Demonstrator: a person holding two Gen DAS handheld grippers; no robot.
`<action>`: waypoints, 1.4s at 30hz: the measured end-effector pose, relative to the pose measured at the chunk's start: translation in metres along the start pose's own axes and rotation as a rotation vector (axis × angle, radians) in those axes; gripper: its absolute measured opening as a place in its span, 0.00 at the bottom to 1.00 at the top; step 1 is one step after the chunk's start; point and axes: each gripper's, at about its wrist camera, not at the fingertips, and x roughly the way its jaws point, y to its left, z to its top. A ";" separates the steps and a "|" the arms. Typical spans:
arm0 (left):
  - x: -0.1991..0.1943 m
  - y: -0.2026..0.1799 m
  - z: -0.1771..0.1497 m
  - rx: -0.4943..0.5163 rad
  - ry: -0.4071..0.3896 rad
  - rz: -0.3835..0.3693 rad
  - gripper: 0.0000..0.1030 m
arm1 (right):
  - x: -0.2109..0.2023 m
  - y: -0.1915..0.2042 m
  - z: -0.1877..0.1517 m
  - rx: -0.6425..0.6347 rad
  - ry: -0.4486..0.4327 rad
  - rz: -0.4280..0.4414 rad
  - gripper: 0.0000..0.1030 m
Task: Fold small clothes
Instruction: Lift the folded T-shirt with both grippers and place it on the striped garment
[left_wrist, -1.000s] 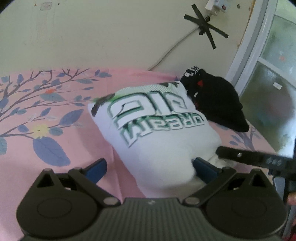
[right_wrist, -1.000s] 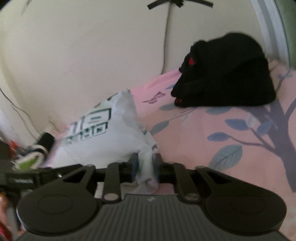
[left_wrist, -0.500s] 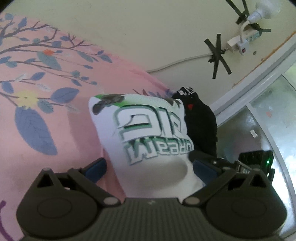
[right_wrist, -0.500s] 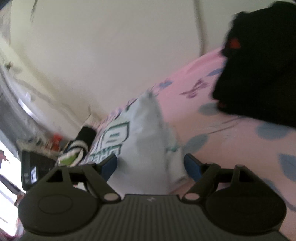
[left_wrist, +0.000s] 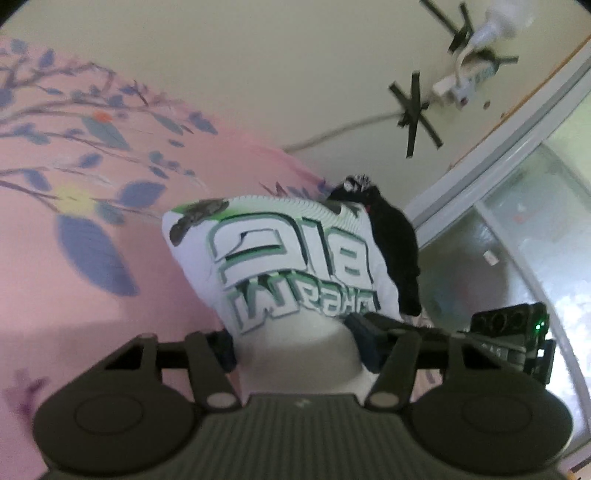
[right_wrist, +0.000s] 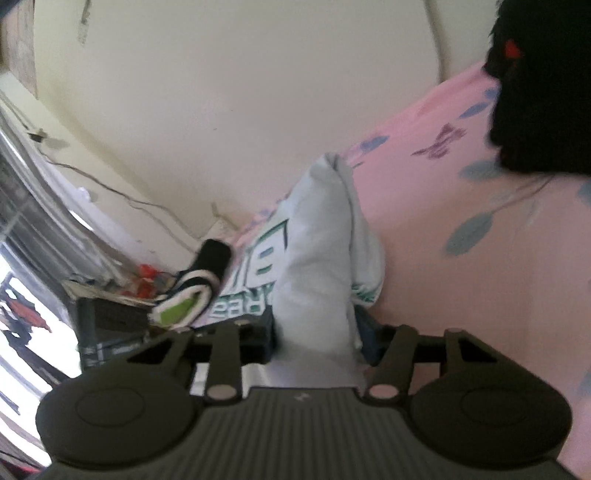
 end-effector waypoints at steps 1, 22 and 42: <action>-0.014 0.001 0.001 0.006 -0.022 0.010 0.55 | 0.006 0.008 -0.002 0.000 0.004 0.022 0.50; -0.156 0.071 -0.042 -0.111 -0.168 0.348 1.00 | 0.150 0.071 -0.017 -0.110 0.259 0.119 0.76; -0.261 0.063 0.052 0.021 -0.451 0.373 0.56 | 0.240 0.230 0.042 -0.394 0.250 0.313 0.49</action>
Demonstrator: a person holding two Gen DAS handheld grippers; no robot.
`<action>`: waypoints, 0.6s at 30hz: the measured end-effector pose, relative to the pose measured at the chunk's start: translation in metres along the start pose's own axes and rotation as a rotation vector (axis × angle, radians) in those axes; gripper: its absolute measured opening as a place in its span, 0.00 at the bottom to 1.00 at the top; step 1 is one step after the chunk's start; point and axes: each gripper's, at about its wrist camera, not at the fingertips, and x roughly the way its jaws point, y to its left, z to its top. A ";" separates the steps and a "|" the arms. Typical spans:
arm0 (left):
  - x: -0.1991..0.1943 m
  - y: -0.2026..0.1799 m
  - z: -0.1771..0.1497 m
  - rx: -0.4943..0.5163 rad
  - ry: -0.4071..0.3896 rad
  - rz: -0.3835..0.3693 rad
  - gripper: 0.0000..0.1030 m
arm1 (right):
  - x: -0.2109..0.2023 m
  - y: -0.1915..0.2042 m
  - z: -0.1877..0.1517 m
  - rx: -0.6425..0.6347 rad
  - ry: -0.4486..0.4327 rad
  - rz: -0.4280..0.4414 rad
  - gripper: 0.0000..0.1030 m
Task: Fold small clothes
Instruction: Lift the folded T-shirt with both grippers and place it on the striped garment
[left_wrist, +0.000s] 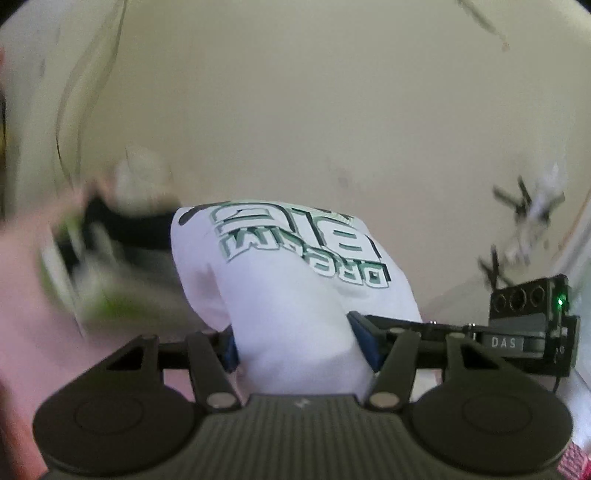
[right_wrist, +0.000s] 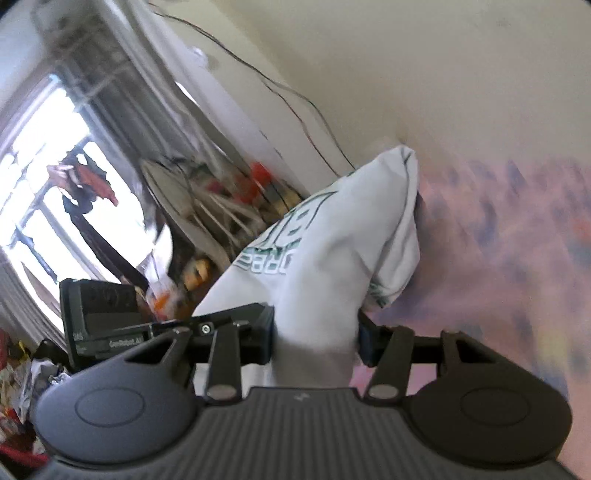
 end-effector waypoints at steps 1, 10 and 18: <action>-0.002 0.004 0.017 0.009 -0.031 0.022 0.56 | 0.011 0.004 0.016 -0.016 -0.014 0.011 0.49; 0.059 0.098 0.071 -0.075 -0.032 0.290 0.61 | 0.164 -0.041 0.076 0.015 0.012 -0.037 0.48; 0.097 0.123 0.038 -0.088 0.011 0.407 0.75 | 0.211 -0.101 0.045 0.138 0.080 -0.084 0.27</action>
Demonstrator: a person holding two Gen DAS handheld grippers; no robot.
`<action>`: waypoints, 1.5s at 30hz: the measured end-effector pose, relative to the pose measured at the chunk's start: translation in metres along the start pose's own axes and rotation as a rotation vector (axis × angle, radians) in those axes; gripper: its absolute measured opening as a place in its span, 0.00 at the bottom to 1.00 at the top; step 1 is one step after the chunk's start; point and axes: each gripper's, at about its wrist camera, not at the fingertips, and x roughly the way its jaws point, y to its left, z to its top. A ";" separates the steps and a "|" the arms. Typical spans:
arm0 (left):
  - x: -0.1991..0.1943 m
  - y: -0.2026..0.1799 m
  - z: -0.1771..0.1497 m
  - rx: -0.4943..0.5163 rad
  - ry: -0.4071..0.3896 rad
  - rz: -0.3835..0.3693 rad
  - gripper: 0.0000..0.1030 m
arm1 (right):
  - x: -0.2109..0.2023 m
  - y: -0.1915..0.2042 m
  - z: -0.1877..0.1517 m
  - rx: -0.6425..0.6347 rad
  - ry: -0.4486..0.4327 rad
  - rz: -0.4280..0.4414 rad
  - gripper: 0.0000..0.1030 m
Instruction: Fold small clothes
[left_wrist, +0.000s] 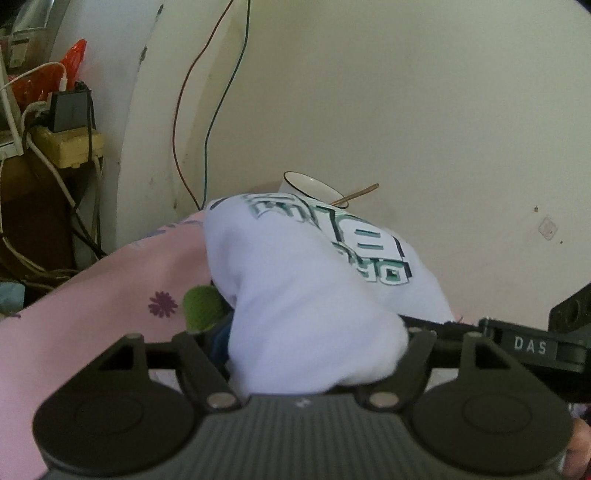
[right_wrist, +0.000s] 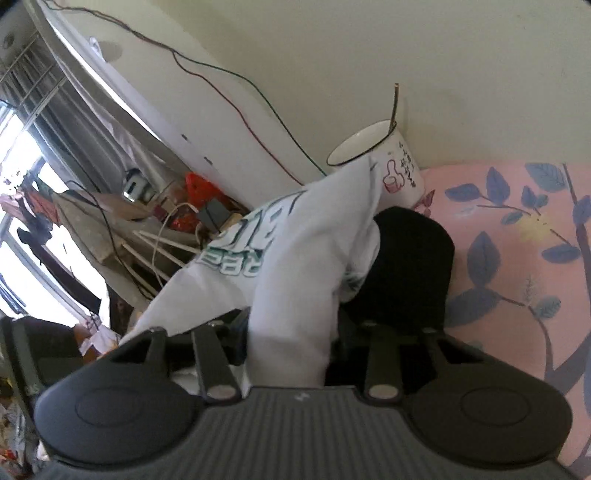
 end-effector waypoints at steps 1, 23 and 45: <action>-0.003 -0.002 0.002 0.010 -0.002 0.022 0.77 | -0.003 0.005 0.001 -0.018 -0.004 -0.015 0.30; -0.131 -0.108 -0.187 0.185 -0.014 0.337 1.00 | -0.192 0.047 -0.224 -0.314 -0.053 -0.337 0.79; -0.149 -0.148 -0.215 0.204 -0.039 0.426 1.00 | -0.244 0.035 -0.243 -0.276 -0.133 -0.387 0.86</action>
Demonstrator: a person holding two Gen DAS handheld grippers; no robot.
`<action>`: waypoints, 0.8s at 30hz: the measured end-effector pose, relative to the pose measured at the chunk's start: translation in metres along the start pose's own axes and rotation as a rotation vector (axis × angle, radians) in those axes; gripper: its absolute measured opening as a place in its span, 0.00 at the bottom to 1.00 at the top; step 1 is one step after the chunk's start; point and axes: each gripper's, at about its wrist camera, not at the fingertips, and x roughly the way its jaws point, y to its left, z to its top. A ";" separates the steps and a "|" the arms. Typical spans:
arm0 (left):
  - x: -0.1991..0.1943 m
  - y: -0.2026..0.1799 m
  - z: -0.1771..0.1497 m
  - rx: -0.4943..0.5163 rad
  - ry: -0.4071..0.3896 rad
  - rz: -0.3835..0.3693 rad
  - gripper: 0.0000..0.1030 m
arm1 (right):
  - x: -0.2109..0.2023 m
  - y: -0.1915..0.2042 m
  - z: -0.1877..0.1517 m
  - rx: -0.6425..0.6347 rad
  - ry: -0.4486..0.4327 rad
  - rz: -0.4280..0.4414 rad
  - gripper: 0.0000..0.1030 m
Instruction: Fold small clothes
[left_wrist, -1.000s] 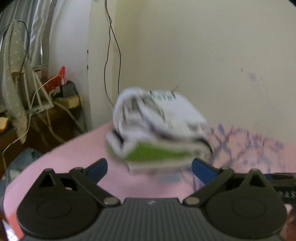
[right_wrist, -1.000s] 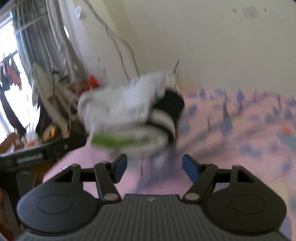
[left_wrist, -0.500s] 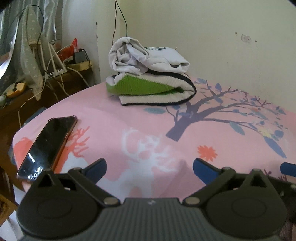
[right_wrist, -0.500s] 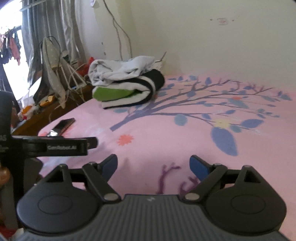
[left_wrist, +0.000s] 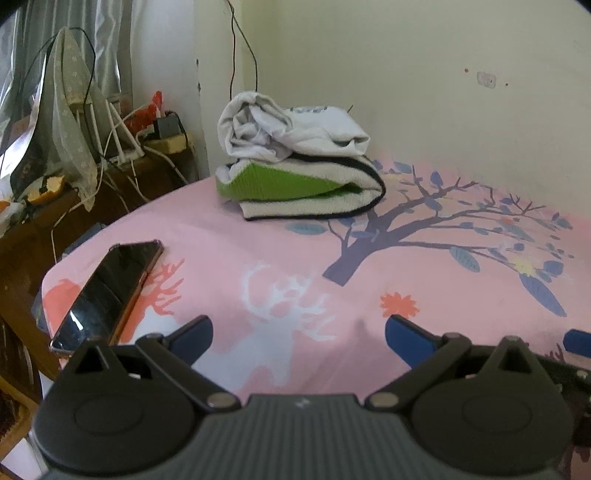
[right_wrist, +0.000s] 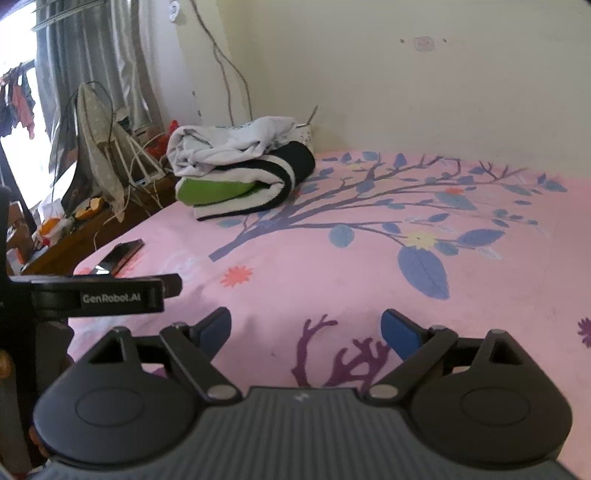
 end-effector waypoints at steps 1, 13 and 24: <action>-0.002 -0.001 0.000 0.004 -0.010 -0.001 1.00 | 0.000 -0.003 0.000 0.010 0.003 0.001 0.86; -0.010 -0.012 0.002 0.049 -0.064 0.004 1.00 | -0.001 -0.012 0.000 0.054 0.012 0.002 0.86; -0.003 -0.011 0.000 0.040 -0.048 0.008 1.00 | -0.002 -0.014 0.001 0.063 0.017 0.004 0.86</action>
